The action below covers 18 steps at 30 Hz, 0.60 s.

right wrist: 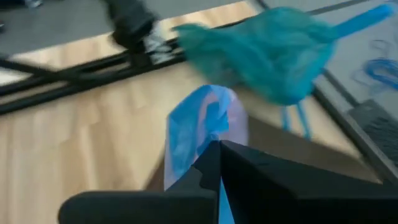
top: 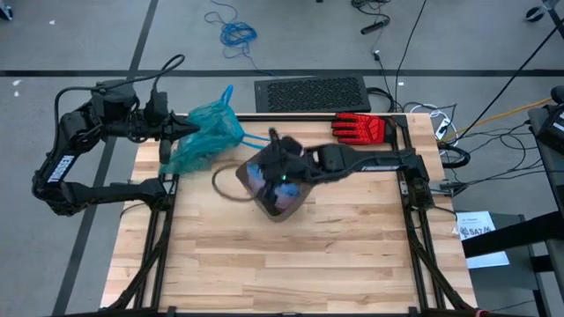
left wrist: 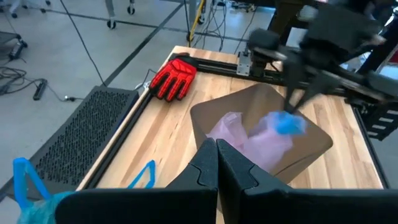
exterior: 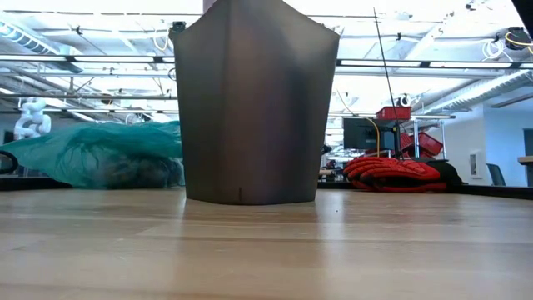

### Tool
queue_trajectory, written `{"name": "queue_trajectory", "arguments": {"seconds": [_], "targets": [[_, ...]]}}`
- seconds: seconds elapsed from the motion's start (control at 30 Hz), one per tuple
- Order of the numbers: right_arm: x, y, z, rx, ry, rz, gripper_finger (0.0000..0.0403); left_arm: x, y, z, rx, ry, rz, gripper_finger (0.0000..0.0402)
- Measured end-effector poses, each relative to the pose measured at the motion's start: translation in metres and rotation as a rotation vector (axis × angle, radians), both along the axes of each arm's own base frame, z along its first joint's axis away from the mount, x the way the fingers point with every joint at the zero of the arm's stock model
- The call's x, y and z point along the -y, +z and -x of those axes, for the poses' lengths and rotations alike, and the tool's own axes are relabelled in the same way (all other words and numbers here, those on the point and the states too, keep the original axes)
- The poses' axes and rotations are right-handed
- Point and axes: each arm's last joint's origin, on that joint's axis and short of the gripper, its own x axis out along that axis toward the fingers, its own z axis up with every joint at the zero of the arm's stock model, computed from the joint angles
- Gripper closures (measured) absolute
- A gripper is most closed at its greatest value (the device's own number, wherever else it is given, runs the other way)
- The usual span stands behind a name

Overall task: Place trash/remove bag and relplace
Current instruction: Insert a new pink trash bag into the black trash bin

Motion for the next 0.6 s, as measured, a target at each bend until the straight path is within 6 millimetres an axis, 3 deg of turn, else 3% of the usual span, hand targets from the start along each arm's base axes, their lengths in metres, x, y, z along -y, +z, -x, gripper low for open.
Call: {"name": "queue_trajectory", "arguments": {"seconds": [0.6], "targets": [[0.142,0.011,0.019,0.028,-0.304,-0.028,0.0403,-0.003,0.006,-0.003,0.081,0.059,0.066,0.0402]]}}
